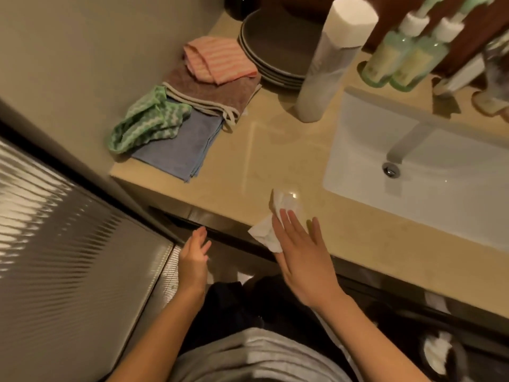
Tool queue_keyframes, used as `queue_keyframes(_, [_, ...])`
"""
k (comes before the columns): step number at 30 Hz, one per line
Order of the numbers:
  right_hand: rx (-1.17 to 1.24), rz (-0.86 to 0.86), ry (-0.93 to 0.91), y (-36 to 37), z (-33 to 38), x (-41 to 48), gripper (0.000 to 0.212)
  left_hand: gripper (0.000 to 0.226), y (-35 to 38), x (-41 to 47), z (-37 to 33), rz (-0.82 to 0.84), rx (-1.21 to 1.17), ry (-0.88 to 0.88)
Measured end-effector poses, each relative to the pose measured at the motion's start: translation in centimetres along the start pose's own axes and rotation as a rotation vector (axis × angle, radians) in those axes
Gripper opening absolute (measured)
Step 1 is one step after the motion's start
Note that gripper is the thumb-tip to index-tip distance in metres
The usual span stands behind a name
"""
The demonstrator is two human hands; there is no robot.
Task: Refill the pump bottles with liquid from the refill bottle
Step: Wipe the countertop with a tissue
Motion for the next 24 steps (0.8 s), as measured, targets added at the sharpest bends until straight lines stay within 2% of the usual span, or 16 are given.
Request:
queue_keyframes(4, [-0.024, 0.026, 0.168, 0.4, -1.9, -5.6, 0.054, 0.043, 0.9, -0.3, 0.7, 0.081, 0.076, -0.029])
queue_keyframes(8, [-0.047, 0.018, 0.395, 0.1, -5.5, -10.5, 0.057, 0.043, 1.5, 0.2, 1.0, 0.069, 0.091, -0.083])
queue_keyframes(11, [-0.017, 0.02, 0.545, -0.2, -7.6, -11.2, 0.06, 0.044, 2.5, 0.9, 0.5, 0.065, 0.024, -0.138])
queue_keyframes(13, [0.014, 0.011, 0.57, -0.2, -8.2, -9.8, 0.063, 0.046, 3.3, 1.1, -0.3, 0.045, -0.088, -0.19])
queue_keyframes(17, [0.059, -0.016, 0.393, -0.6, -7.4, -4.6, 0.064, 0.052, 3.1, 2.0, -2.5, -0.029, -0.341, -0.245])
queue_keyframes(19, [0.073, -0.028, 0.246, -0.6, -6.7, -1.3, 0.063, 0.04, 2.7, 2.5, -3.3, -0.068, -0.452, -0.221])
queue_keyframes(24, [0.08, -0.02, -0.126, -0.4, -2.8, 5.2, 0.06, 0.041, 2.4, 3.2, -4.3, -0.141, -0.563, -0.124])
Point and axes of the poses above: each hand's wrist, its own x-axis towards the middle knuckle, its own y-axis out of the palm, z = x × y, the point moved 1 cm from there along x, towards the middle knuckle, and after that the axes turned 12 degrees about -y, right-handed, at the moved point
